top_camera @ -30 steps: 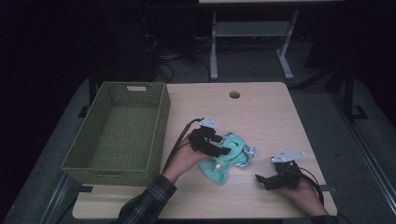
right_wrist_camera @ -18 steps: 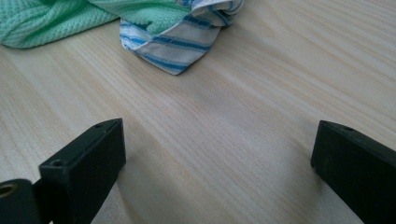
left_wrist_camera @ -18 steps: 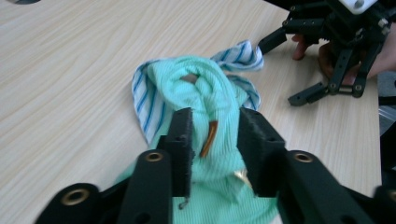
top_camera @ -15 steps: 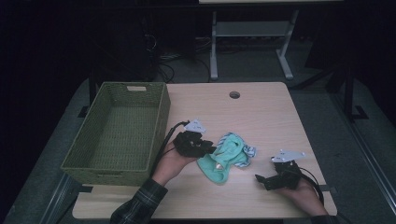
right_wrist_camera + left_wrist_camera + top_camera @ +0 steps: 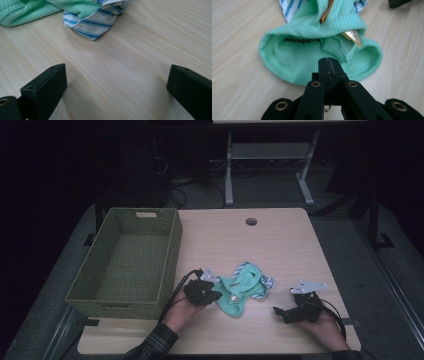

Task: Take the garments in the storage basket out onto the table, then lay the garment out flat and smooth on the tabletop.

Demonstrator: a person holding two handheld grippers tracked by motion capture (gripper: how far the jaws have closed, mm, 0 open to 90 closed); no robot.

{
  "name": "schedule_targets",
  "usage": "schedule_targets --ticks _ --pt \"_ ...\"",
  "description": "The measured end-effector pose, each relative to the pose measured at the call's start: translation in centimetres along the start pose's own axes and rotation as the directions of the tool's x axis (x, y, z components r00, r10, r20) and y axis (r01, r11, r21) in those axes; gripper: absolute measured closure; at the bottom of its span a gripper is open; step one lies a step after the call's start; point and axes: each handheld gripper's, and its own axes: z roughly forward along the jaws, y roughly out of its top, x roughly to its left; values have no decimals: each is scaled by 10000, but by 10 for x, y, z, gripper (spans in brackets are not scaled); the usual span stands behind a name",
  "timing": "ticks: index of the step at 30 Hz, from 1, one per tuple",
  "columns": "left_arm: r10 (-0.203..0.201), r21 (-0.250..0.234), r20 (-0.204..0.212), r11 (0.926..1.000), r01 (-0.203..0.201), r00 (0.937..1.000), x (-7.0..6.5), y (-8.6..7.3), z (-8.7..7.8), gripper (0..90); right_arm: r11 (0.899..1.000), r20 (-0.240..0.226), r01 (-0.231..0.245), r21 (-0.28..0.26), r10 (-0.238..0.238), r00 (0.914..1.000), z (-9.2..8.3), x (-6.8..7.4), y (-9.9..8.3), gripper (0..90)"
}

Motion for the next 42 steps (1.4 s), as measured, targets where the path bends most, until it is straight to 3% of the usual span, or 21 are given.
schedule_targets --ticks 5,8,13,18,21,25,28,32,40,42 --pt "123 81 24 9999 -123 9999 5 -2 10 886 10000 32 22 -3 -22 10000 0 0 0 21" --pt "88 372 -119 9993 -84 9999 8 -4 19 886 10000 6 8 13 -8 10000 0 0 1 21" --pt "51 432 -116 9991 -46 9999 8 -4 22 890 9998 27 10 188 -11 10000 0 0 3 30" --pt "-47 523 81 9986 42 10000 10 -3 22 892 9990 55 20 437 -22 10000 -8 -3 9 141" --pt "-93 509 145 9987 86 9999 11 -4 22 892 9996 41 -161 243 160 9999 -12 -6 13 155" --pt "-56 495 167 9988 47 9998 12 -3 22 892 9994 60 -326 -139 327 9994 -18 -13 23 244" --pt "-58 480 172 9988 50 9998 12 -4 22 892 9994 -21 -186 -301 186 9998 -22 -17 35 355" --pt "-180 538 196 9984 169 9996 12 -3 22 893 9986 -122 -128 -509 122 9999 -25 -19 45 433" --pt "-483 294 318 9984 474 9983 12 -4 24 895 9977 -546 107 -666 -143 9984 -19 -25 75 550" --pt "-381 322 271 9988 372 9989 12 -4 24 895 9977 -623 74 -673 -116 9980 -17 -25 78 550"
